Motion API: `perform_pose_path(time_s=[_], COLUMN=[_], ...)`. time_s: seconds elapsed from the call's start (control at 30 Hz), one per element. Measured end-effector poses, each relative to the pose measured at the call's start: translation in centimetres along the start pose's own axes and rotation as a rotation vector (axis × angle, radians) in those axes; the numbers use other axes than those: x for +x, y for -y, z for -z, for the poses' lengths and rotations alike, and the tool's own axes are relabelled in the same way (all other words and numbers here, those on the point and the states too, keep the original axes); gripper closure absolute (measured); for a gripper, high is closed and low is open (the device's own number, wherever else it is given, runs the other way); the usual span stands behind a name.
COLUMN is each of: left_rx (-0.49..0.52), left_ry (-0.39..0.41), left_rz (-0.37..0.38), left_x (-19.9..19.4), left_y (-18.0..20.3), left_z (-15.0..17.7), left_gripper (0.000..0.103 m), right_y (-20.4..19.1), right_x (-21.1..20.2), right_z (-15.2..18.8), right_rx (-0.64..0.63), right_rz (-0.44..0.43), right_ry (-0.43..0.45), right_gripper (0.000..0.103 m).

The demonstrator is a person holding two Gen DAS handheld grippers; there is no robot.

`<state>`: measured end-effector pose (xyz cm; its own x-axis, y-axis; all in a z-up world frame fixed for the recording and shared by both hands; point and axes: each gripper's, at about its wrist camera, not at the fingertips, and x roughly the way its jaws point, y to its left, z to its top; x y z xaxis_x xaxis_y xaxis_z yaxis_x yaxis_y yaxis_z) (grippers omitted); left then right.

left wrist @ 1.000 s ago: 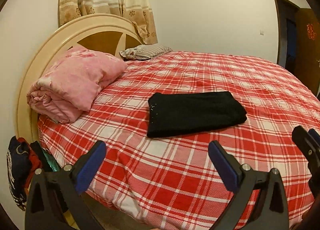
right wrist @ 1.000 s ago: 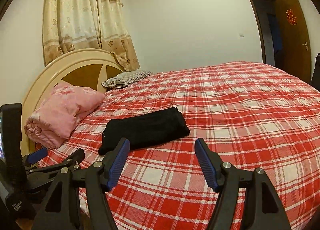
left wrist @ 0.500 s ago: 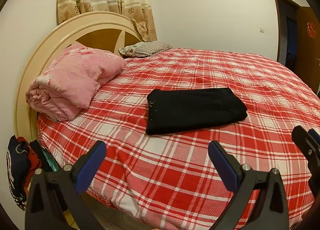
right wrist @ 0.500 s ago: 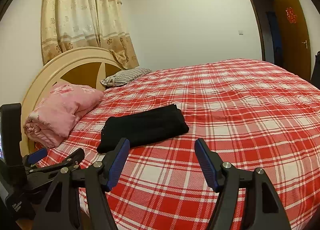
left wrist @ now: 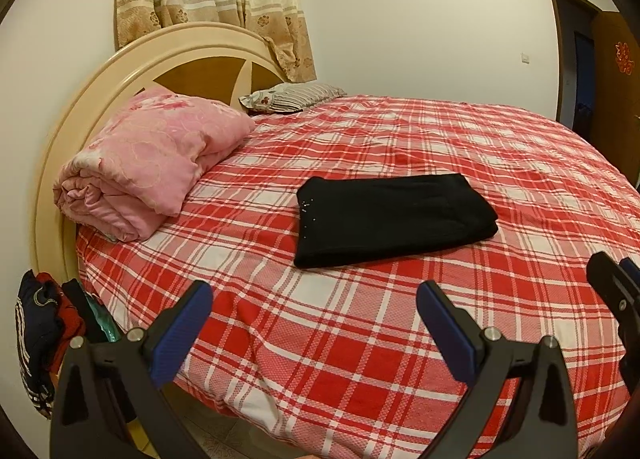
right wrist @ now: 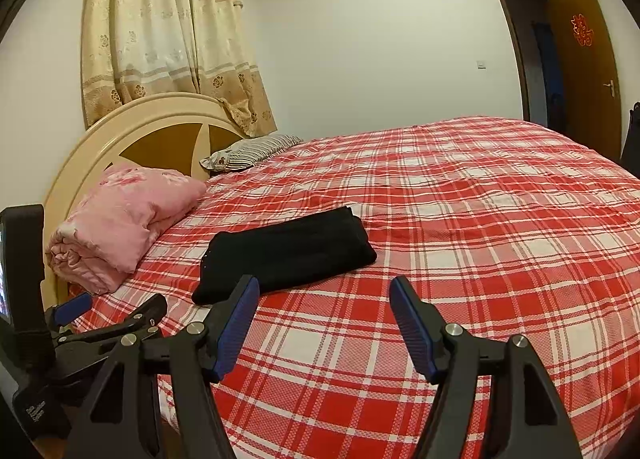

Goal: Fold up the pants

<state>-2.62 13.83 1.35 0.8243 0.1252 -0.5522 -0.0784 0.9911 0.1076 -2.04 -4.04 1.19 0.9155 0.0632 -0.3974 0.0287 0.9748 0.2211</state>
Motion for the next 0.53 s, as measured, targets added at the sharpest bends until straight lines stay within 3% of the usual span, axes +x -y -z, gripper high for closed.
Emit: perform_pose_path(time_s=[0.23, 0.53], left_rx=[0.006, -0.003], left_ry=[0.007, 0.0], left_rz=[-0.019, 0.02], left_x=[0.11, 0.22], left_y=[0.03, 0.27], left_z=[0.0, -0.05], left_gripper=[0.0, 0.0], right_y=[0.15, 0.18], right_x=[-0.06, -0.27], right_z=[-0.11, -0.8], right_rx=[0.006, -0.009], right_rz=[0.002, 0.011], right_ry=[0.004, 0.036], right_gripper=[0.034, 0.034])
